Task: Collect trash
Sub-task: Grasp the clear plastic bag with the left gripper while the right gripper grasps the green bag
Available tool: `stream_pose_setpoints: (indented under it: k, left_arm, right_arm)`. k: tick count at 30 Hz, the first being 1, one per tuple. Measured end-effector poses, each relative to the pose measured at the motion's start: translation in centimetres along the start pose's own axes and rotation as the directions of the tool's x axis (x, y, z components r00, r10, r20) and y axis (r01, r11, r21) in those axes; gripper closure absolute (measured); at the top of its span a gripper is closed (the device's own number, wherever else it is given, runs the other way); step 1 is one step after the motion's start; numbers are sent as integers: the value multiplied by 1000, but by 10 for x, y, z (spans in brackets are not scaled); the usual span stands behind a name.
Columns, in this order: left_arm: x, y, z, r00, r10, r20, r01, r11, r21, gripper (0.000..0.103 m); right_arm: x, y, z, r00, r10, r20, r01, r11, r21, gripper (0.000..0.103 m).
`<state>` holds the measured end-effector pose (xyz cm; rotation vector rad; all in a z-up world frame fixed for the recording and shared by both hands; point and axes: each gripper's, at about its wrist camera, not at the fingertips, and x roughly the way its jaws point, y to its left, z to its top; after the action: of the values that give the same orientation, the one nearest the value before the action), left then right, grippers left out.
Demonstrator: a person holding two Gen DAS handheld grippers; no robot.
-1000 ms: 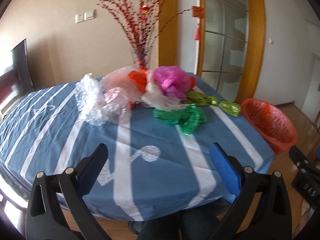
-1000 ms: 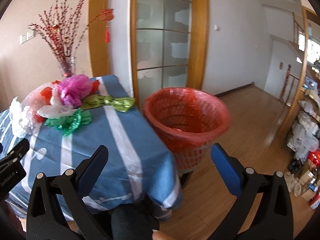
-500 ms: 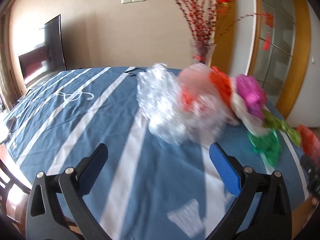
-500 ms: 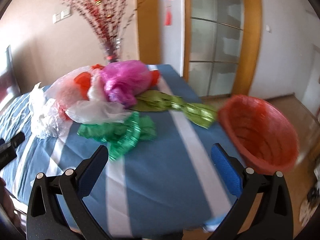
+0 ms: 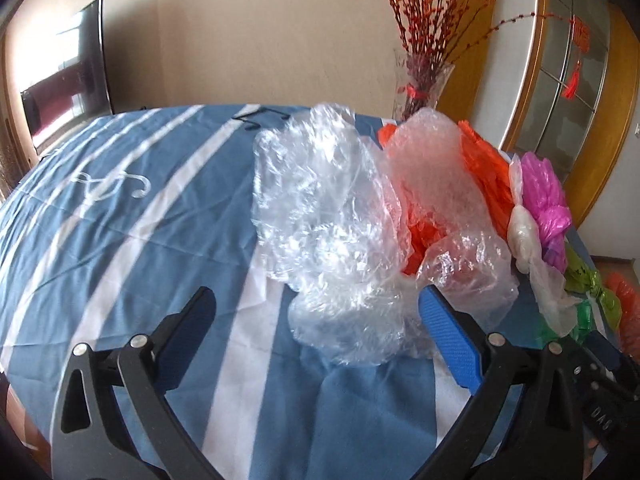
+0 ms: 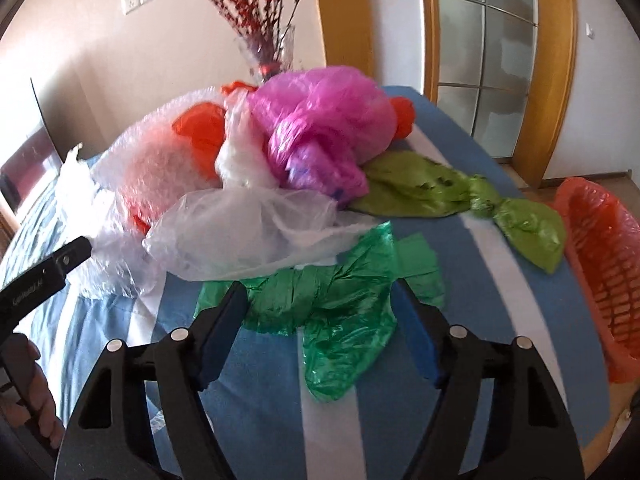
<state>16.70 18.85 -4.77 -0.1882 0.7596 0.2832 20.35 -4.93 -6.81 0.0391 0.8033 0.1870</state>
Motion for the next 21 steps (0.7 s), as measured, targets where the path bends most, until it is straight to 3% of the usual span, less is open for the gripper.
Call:
stream_pose_setpoints:
  k: [4,6,8,11,14,21]
  left_arm:
    - [15,-1,-1,997,-48,-54,47,999,-17,19]
    - [21,0,-1,993,-84,-78,81,996,-40,36]
    - [26,3,0,987,-129,-95,122,990,-70,46]
    - [23,4,-1,986,-143,-82,137,988,-72,59]
    - [19,9,-1,984,-162,-73,157,985,-74,73]
    - [3,17,-3,985,-169,-33,167,984,-57,81]
  right_arm:
    - [8,4,-1,1000,0,-13,0,1000,-22,35]
    - [11,4,-1,1000,14,-18,-14,1000,-23,41]
    - [10,4,-3,999,28,-15,-29,999,-24,48]
    - [6,3,-5,998,60,-15,-60,998,-23,75]
    - [4,-1,-6,996,85,-16,-85,996,-7,78]
    - [-6,-18,-12,996,86,8,-86,996,11,80]
